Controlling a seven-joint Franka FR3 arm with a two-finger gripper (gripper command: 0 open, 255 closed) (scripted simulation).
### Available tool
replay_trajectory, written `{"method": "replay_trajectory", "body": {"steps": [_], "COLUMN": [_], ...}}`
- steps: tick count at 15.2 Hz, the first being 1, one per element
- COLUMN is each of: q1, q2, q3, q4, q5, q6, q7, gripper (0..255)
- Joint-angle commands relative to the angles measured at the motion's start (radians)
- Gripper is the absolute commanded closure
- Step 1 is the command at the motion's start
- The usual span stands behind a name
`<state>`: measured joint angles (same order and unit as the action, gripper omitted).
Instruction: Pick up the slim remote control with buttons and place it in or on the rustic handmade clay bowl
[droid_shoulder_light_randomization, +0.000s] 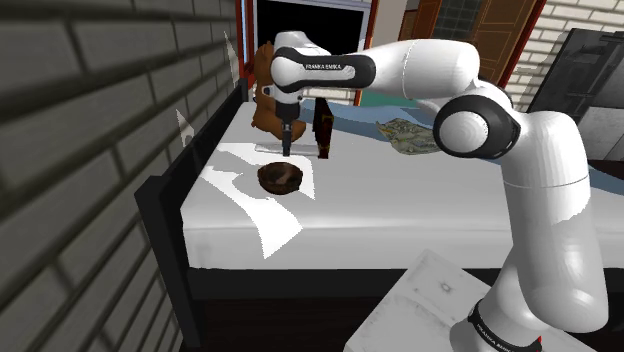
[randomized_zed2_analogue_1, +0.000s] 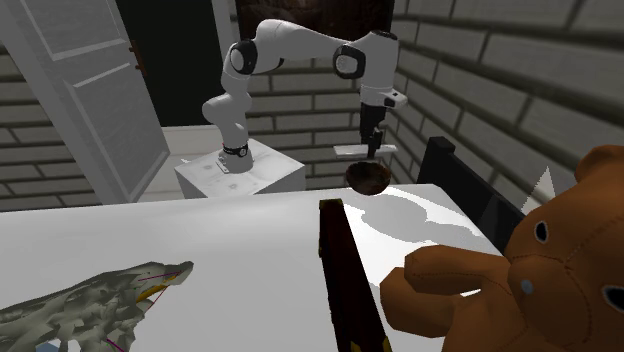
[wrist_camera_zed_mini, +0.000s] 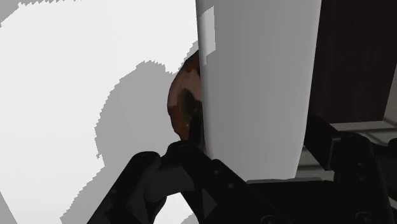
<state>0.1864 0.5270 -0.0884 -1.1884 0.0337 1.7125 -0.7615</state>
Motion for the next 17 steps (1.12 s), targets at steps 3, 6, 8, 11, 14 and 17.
{"method": "replay_trajectory", "body": {"steps": [3,6,8,11,14,17], "q1": [0.002,0.003,0.004,0.004,0.004,0.004], "q2": [-0.003,-0.003,-0.001,0.001,0.002,0.002], "q3": [0.000,0.001,0.001,0.001,0.001,0.001], "q4": [-0.057,-0.097,-0.121,-0.141,-0.141,-0.141], "q5": [0.000,0.000,0.000,0.001,0.001,0.001], "q6": [0.055,0.095,0.121,0.143,0.143,0.143], "q7": [0.001,0.001,0.001,0.001,0.001,0.001], "gripper": [255,255,255,255,255,255]}}
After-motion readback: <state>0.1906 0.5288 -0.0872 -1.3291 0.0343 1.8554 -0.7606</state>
